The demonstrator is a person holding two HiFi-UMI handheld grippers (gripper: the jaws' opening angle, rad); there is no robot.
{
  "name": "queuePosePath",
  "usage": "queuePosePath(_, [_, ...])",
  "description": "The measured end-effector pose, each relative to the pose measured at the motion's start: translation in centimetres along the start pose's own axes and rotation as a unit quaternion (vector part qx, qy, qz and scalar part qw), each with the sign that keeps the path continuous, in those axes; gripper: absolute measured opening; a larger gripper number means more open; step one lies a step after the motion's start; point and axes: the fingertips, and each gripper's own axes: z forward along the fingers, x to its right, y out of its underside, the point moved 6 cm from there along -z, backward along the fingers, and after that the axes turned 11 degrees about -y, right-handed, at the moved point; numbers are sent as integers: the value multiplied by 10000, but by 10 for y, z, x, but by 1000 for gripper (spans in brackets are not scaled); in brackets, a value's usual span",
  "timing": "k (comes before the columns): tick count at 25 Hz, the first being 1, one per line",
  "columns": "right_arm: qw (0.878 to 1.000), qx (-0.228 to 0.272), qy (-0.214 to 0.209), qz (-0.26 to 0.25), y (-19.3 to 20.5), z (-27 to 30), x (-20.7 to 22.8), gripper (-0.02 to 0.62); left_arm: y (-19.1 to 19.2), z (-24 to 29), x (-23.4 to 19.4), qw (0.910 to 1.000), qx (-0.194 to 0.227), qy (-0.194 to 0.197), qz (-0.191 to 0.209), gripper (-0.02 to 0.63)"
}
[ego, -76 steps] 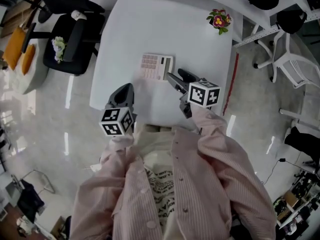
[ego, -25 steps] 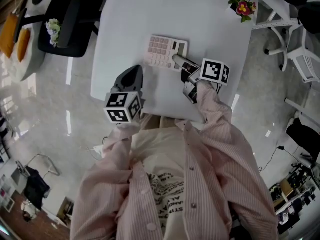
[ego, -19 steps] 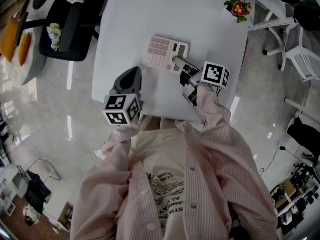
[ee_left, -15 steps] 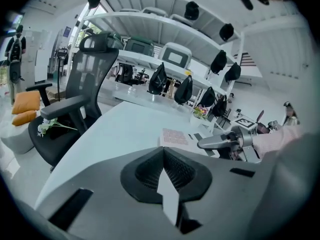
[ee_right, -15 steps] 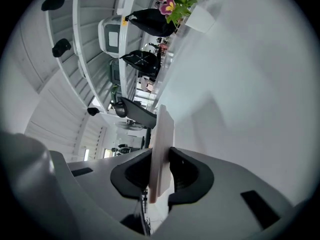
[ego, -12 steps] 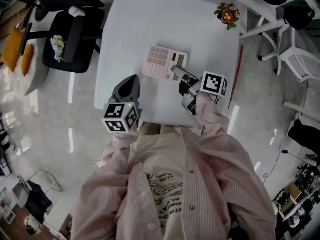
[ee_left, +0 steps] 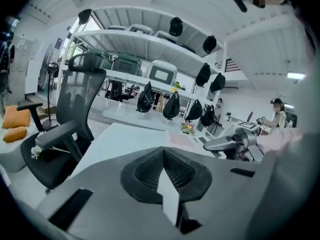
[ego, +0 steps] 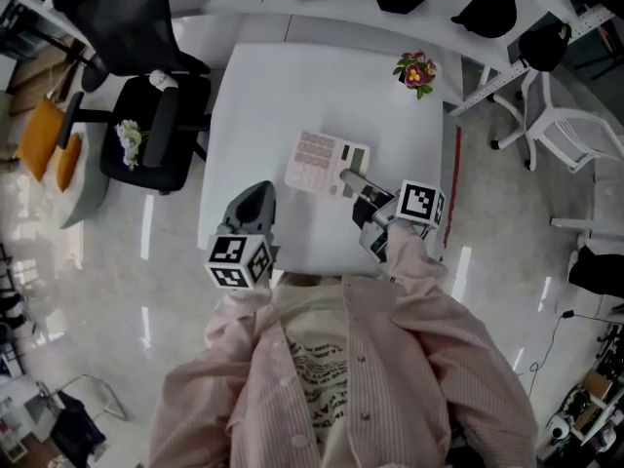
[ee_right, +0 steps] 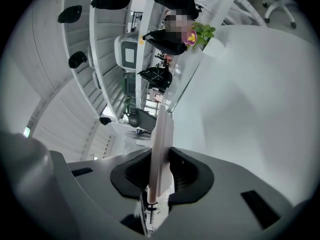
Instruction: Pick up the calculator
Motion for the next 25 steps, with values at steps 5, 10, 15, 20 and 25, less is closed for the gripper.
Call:
queuePosePath(5, [9996, 200, -194, -55, -4, -13, -24, 77, -16, -8, 6, 9997, 221, 101, 99, 0])
queuePosePath(10, [9986, 376, -362, -41, -4, -25, -44, 77, -27, -19, 8, 9989, 403, 159, 163, 0])
queuePosePath(15, [9971, 568, -483, -117, -4, -35, -62, 77, -41, -28, 8, 9975, 626, 208, 264, 0])
queuePosePath(20, [9947, 805, -616, -152, -5, -45, -79, 77, -55, -33, 10, 9953, 846, 279, 368, 0])
queuePosePath(25, [9913, 1056, -770, -157, -9, -56, -91, 77, -67, -35, 15, 9927, 1029, 364, 512, 0])
